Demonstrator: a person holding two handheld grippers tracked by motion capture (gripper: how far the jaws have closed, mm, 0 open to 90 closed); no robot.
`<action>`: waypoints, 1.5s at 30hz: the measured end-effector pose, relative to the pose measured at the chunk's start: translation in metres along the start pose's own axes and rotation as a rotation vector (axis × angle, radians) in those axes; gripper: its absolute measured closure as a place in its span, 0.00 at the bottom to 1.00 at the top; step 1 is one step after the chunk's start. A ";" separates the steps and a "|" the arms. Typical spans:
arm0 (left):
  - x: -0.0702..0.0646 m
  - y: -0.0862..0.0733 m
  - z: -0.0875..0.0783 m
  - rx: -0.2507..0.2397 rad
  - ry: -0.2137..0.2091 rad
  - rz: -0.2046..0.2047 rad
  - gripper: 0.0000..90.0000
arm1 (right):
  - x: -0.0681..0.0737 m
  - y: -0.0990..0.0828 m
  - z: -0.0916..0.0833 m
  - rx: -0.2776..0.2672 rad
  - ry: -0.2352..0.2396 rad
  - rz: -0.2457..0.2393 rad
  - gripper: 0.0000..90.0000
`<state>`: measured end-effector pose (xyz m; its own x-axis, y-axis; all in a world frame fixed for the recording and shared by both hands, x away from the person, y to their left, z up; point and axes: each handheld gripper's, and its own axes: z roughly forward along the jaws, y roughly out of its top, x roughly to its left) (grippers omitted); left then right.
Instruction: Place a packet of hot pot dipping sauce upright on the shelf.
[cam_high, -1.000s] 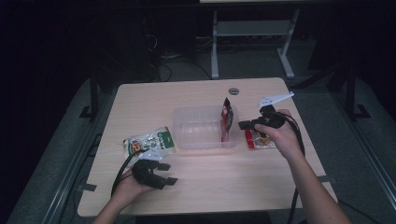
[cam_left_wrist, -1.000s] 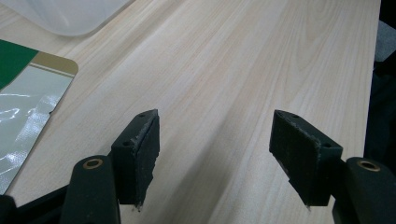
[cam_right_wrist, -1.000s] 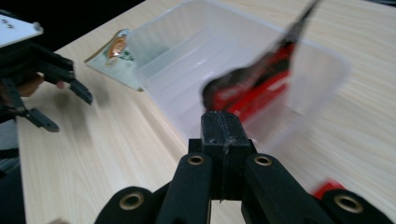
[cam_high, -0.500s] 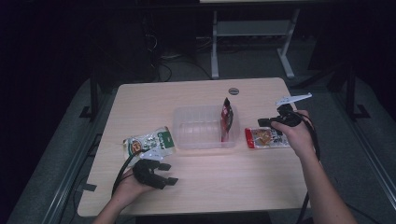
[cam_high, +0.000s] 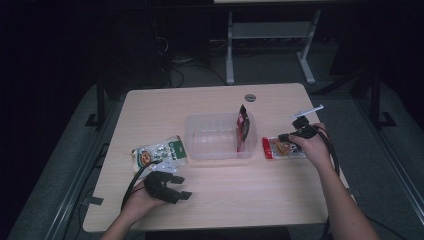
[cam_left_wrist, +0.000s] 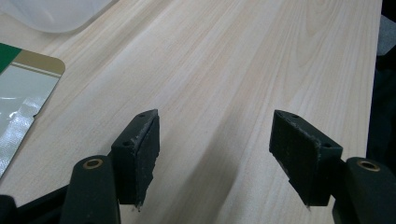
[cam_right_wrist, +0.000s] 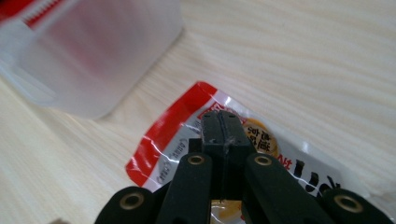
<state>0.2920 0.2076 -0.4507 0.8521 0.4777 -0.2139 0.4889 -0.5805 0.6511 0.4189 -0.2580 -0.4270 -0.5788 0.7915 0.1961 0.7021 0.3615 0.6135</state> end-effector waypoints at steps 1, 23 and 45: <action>0.000 0.000 0.000 0.001 0.001 0.001 0.37 | 0.000 -0.001 0.003 0.006 -0.003 -0.001 1.00; -0.002 0.000 0.005 0.027 -0.010 -0.007 0.37 | 0.001 -0.004 0.033 0.144 -0.060 -0.054 1.00; -0.001 0.004 0.006 0.024 -0.018 0.012 0.37 | 0.058 -0.016 0.033 0.227 0.051 -0.192 1.00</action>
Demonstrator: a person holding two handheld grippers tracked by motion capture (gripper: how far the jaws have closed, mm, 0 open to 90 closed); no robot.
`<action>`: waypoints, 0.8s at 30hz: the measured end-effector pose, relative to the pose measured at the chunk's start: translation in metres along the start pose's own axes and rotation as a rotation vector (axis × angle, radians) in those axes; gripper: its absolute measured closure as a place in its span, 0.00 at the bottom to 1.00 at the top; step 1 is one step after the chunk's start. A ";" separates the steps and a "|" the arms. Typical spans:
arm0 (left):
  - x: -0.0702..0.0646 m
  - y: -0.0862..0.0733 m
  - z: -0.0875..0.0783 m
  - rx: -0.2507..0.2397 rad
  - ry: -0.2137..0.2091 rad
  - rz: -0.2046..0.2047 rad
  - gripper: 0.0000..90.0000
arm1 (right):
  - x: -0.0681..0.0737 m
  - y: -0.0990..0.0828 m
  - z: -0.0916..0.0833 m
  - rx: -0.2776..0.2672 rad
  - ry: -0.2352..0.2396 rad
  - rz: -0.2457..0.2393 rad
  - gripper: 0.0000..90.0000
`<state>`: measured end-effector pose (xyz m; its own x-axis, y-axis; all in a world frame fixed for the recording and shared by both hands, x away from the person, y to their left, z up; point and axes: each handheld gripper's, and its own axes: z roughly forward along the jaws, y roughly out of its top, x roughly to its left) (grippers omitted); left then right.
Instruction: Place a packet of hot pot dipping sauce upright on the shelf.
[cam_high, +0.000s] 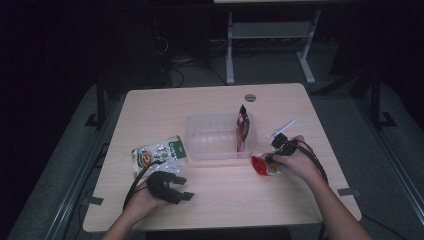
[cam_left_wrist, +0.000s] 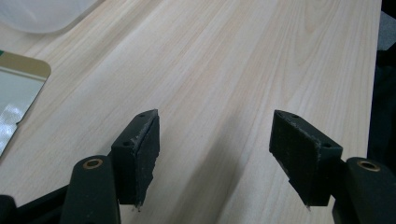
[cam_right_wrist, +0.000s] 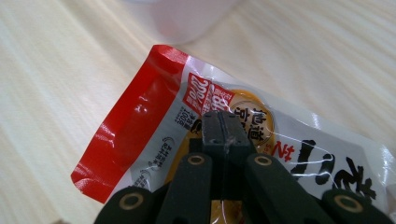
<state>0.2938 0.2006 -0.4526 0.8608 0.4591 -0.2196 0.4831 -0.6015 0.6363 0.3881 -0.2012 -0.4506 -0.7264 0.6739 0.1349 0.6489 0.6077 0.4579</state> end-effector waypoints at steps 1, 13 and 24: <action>0.000 0.001 0.001 -0.002 -0.005 -0.002 0.37 | 0.003 0.000 0.001 0.000 0.002 -0.006 1.00; 0.000 0.012 0.007 -0.007 -0.032 0.033 0.37 | 0.048 0.009 0.015 -0.039 0.090 -0.089 1.00; 0.001 0.016 0.009 -0.030 -0.048 0.029 0.37 | 0.088 0.023 0.028 -0.045 0.135 -0.187 1.00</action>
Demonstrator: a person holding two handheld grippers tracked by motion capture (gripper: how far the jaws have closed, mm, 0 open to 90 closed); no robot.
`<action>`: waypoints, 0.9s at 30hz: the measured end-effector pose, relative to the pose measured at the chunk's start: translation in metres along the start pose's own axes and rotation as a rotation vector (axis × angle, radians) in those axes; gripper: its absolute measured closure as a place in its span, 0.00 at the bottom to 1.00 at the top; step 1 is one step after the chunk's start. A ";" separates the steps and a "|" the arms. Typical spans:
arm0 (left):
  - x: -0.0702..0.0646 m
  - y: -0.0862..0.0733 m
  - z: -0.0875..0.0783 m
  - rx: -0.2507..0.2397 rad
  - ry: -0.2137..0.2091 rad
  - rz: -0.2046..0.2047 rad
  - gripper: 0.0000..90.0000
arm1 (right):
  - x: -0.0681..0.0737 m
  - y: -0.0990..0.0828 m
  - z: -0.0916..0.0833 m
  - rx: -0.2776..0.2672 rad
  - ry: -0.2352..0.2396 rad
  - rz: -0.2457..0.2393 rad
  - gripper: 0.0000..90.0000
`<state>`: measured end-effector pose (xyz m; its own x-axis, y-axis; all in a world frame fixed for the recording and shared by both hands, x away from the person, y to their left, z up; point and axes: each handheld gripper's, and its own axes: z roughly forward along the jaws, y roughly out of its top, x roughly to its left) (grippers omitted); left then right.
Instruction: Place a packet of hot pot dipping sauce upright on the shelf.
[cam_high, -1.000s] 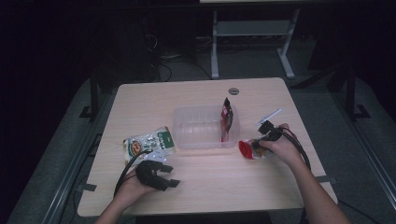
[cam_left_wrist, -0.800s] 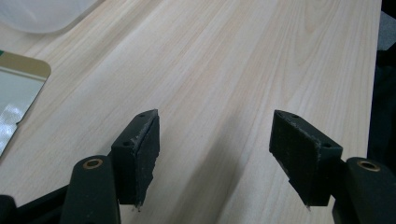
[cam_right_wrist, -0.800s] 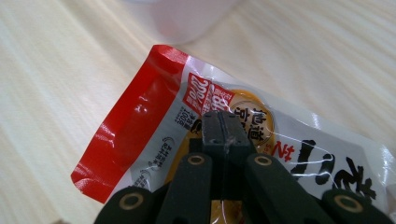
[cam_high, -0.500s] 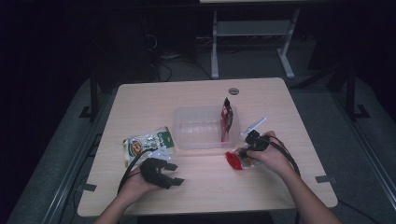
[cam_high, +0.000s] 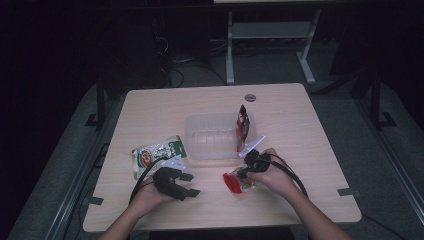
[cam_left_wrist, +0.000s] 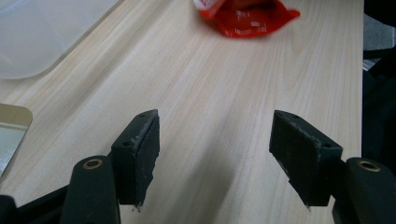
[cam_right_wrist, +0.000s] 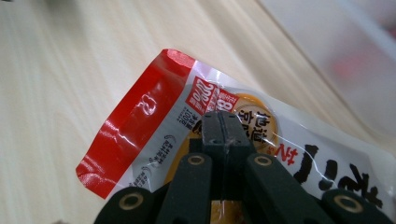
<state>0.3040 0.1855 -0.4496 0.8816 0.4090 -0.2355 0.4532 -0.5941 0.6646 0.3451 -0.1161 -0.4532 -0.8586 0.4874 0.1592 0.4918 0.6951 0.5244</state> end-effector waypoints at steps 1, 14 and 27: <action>0.000 0.000 0.000 0.000 0.000 0.000 0.37 | 0.003 0.002 0.002 0.000 0.004 -0.014 1.00; -0.005 0.003 -0.001 -0.021 0.002 0.030 0.43 | 0.015 0.015 -0.006 -0.087 0.088 -0.031 1.00; -0.029 0.040 0.008 -0.051 -0.087 0.092 0.98 | -0.004 -0.024 -0.054 -0.166 0.019 0.079 0.90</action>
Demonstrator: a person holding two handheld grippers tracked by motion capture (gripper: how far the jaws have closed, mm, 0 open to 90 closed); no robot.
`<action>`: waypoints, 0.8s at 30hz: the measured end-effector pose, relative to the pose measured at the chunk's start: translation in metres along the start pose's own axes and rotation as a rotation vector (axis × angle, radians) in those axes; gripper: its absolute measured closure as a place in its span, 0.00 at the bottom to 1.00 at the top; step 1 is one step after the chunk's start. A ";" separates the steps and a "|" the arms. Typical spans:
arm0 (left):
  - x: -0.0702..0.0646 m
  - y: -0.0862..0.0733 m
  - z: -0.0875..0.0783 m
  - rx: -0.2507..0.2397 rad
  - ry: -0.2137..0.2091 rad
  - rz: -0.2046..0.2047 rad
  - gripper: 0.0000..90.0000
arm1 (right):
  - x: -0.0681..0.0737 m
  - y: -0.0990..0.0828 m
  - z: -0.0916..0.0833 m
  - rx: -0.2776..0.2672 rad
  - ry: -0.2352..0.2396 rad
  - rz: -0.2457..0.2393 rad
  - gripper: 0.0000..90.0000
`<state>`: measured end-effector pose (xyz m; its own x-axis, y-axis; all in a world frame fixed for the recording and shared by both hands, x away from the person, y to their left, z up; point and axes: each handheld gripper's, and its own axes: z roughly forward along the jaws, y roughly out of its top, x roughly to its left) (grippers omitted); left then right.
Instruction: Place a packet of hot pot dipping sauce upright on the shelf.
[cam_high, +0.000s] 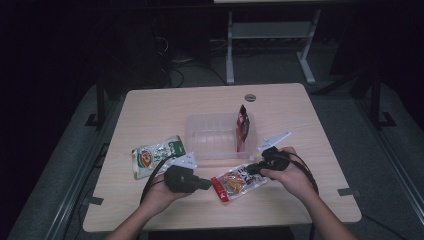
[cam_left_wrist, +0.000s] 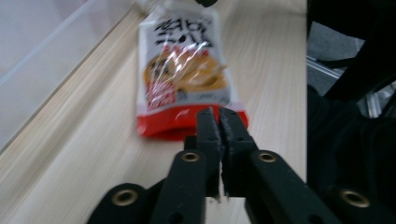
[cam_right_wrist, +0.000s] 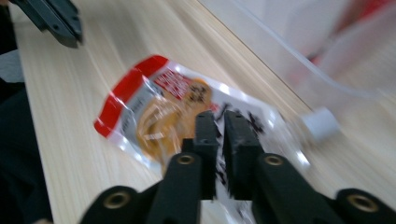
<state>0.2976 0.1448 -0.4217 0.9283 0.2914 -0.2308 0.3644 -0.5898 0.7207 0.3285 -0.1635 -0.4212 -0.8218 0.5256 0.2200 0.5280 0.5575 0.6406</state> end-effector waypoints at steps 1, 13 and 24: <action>-0.001 0.003 0.003 0.003 -0.005 0.000 0.99 | -0.001 -0.003 -0.003 0.002 -0.012 0.006 0.89; 0.004 0.030 0.052 0.059 0.010 0.028 1.00 | -0.019 -0.029 -0.029 -0.038 -0.083 0.085 0.73; 0.007 0.038 0.090 0.161 0.051 0.068 1.00 | -0.024 -0.031 -0.027 -0.040 -0.088 0.085 0.69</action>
<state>0.3249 0.0572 -0.4547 0.9478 0.2819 -0.1489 0.3117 -0.7213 0.6185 0.3258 -0.2107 -0.4259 -0.7513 0.6254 0.2107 0.5848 0.4830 0.6517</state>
